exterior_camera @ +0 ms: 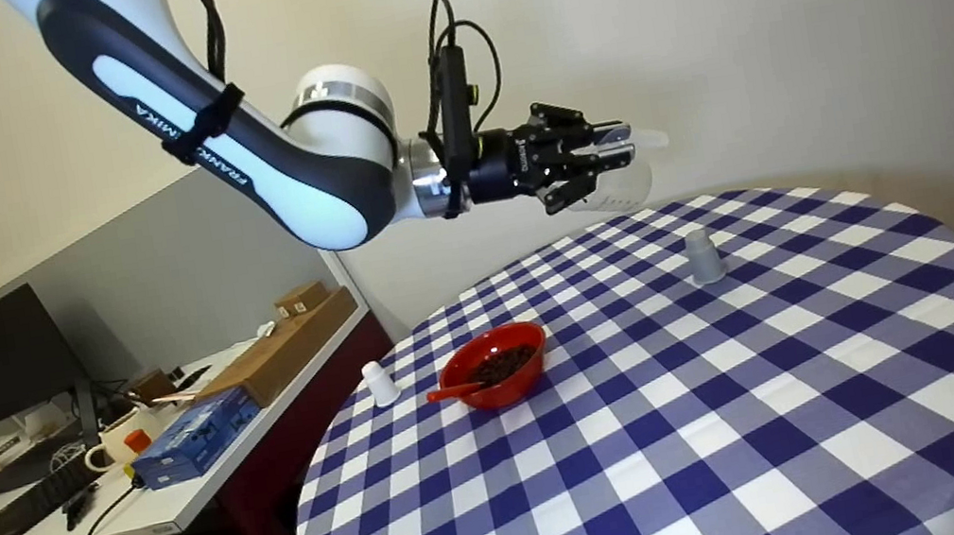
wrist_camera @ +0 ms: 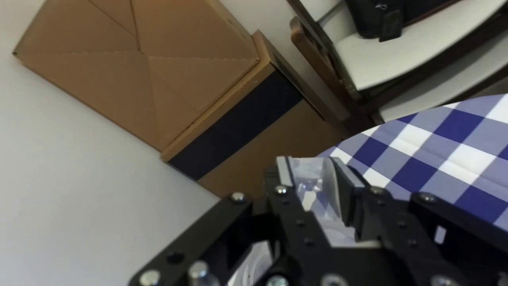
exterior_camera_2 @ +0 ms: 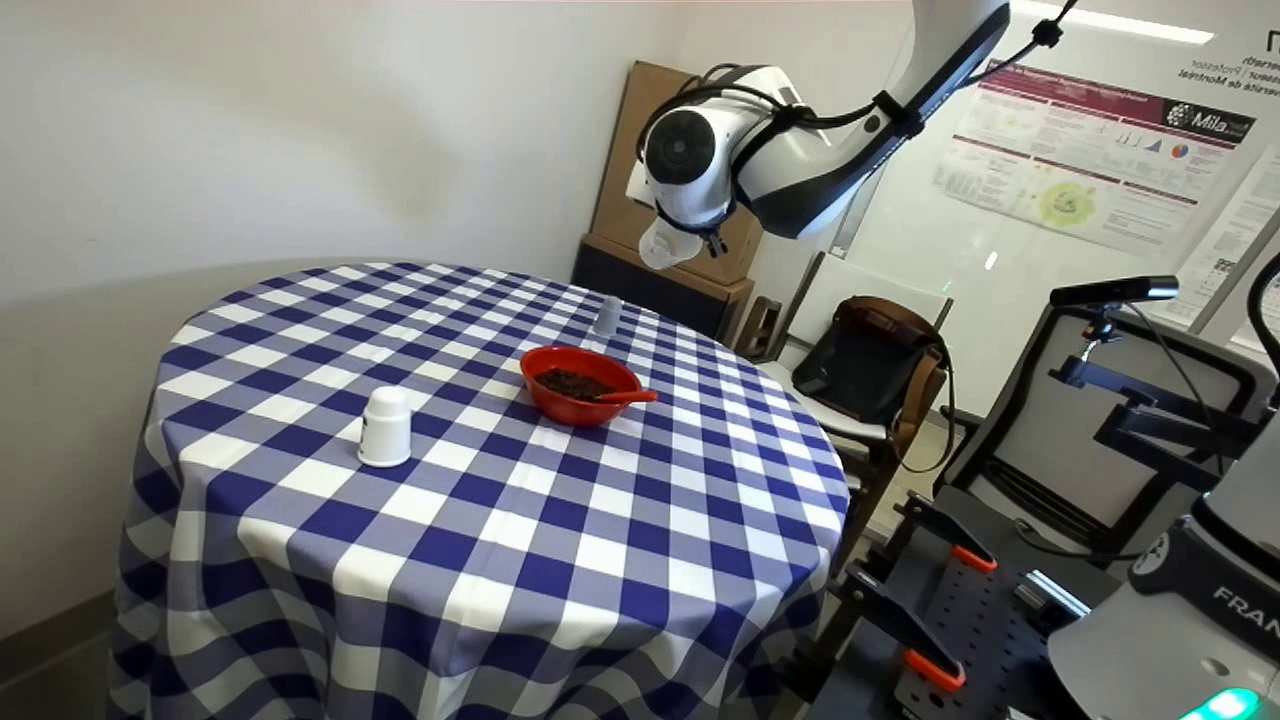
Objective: Pour the contents of the clear jar into the red bowl
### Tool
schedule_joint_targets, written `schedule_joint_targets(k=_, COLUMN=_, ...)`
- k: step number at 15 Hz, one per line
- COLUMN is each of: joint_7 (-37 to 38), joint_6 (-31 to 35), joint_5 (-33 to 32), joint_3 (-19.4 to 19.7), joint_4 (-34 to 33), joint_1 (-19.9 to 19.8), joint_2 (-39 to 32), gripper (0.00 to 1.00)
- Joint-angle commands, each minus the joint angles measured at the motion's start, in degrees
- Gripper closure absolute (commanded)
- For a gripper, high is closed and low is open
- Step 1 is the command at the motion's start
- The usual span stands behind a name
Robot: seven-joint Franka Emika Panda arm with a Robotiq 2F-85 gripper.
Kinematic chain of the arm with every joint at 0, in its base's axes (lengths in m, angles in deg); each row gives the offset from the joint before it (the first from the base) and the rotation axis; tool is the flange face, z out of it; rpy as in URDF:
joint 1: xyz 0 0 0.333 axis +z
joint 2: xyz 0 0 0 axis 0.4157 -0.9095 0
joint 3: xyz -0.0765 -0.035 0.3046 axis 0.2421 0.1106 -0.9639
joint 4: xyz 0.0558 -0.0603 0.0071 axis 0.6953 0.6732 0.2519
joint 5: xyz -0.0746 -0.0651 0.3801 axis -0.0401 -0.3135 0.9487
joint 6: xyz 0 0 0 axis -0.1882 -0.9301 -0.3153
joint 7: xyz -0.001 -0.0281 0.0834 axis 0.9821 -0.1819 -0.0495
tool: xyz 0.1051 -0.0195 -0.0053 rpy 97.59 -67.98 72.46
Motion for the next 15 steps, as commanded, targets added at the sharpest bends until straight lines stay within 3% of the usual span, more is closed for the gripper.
schedule_joint_targets(k=1, joint_7=-5.62, joint_6=6.05, joint_5=7.65, joint_3=-0.17, joint_4=-5.09, joint_1=-2.88, joint_2=-3.54, gripper=0.90)
schedule_joint_targets(k=7, joint_7=-12.52, joint_6=7.82, joint_5=17.02, joint_3=1.02, joint_4=-13.38, joint_1=-4.85, joint_2=-13.03, gripper=0.90)
schedule_joint_targets(k=15, joint_7=-26.66, joint_6=1.93, joint_5=34.82, joint_3=0.35, joint_4=-22.70, joint_1=-4.25, joint_2=-23.04, gripper=0.90)
